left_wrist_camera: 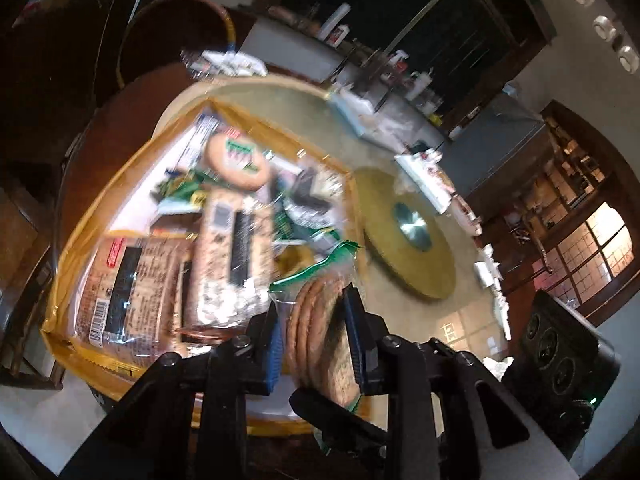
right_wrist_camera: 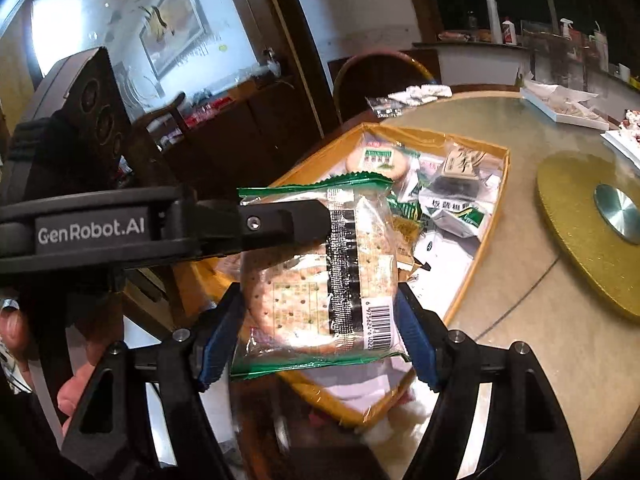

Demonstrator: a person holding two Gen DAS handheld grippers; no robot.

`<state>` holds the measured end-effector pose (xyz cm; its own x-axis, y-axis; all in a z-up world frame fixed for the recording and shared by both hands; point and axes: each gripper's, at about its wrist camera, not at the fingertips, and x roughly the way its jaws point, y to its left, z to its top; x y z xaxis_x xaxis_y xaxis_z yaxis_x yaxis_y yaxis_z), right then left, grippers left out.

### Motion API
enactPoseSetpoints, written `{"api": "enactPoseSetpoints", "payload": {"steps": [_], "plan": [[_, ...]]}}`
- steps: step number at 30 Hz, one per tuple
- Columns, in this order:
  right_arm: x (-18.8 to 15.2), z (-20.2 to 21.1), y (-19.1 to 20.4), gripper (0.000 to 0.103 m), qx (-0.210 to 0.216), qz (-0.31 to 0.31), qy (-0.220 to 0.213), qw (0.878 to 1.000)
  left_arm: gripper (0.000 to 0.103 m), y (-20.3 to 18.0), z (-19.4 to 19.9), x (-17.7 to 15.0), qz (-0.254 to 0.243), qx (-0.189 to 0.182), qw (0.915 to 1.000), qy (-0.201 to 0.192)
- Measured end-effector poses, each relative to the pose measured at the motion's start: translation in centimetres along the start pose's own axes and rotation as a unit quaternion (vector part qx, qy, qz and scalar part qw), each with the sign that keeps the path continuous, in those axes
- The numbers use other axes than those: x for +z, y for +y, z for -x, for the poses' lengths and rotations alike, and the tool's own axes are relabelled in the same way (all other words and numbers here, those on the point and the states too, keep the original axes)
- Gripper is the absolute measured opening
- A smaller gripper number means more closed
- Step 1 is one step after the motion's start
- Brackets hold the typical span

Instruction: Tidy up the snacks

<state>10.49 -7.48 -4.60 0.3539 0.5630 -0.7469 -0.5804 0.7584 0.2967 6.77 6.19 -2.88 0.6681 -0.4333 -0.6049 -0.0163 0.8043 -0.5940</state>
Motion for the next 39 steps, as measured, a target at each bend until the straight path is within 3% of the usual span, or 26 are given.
{"api": "enactPoseSetpoints", "payload": {"steps": [4,6,7,8,10,14,18,22,26,30,34,39], "plan": [[-0.9,-1.5,0.2,0.075,-0.029,-0.001,0.022,0.999,0.037,1.2,-1.0,-0.8,0.001,0.012,0.9998,0.015],[-1.0,-0.9,0.5,0.076,-0.045,-0.002,0.013,0.999,0.061,0.7,-0.1,-1.1,-0.01,0.023,0.9997,0.002],[-1.2,-0.2,0.8,0.077,-0.056,0.001,0.002,0.998,0.085,0.4,0.6,-1.4,-0.016,0.03,0.9994,-0.009],[-1.3,0.6,1.1,0.081,-0.064,0.008,-0.012,0.998,0.089,0.3,1.2,-1.5,-0.023,0.037,0.9987,-0.025],[-1.9,2.3,1.6,0.084,-0.08,0.014,-0.037,0.996,0.089,-0.3,2.3,-1.9,-0.035,0.067,0.9958,-0.052],[-2.9,4.2,1.2,0.084,-0.095,-0.008,-0.046,0.994,0.089,-2.3,3.4,-3.0,-0.072,0.135,0.9846,-0.084],[-4.0,4.4,0.8,0.084,-0.089,-0.02,-0.019,0.996,0.089,-4.7,4.3,-4.4,-0.135,0.219,0.9597,-0.113],[-5.0,5.2,0.6,0.084,-0.1,-0.027,-0.005,0.995,0.089,-6.4,5.6,-5.9,-0.166,0.257,0.9362,-0.173],[-5.4,6.6,0.6,0.084,-0.099,-0.031,-0.016,0.994,0.089,-7.4,6.0,-6.2,-0.169,0.253,0.9402,-0.153],[-5.5,7.2,0.8,0.084,-0.105,-0.03,-0.019,0.994,0.089,-8.5,5.7,-6.9,-0.19,0.276,0.9306,-0.147],[-5.9,7.5,0.9,0.084,-0.109,-0.032,-0.02,0.993,0.089,-8.6,5.8,-7.3,-0.182,0.275,0.934,-0.136],[-6.3,7.5,0.7,0.084,-0.111,-0.039,-0.016,0.993,0.089,-8.5,6.0,-7.5,-0.178,0.285,0.9321,-0.136]]}}
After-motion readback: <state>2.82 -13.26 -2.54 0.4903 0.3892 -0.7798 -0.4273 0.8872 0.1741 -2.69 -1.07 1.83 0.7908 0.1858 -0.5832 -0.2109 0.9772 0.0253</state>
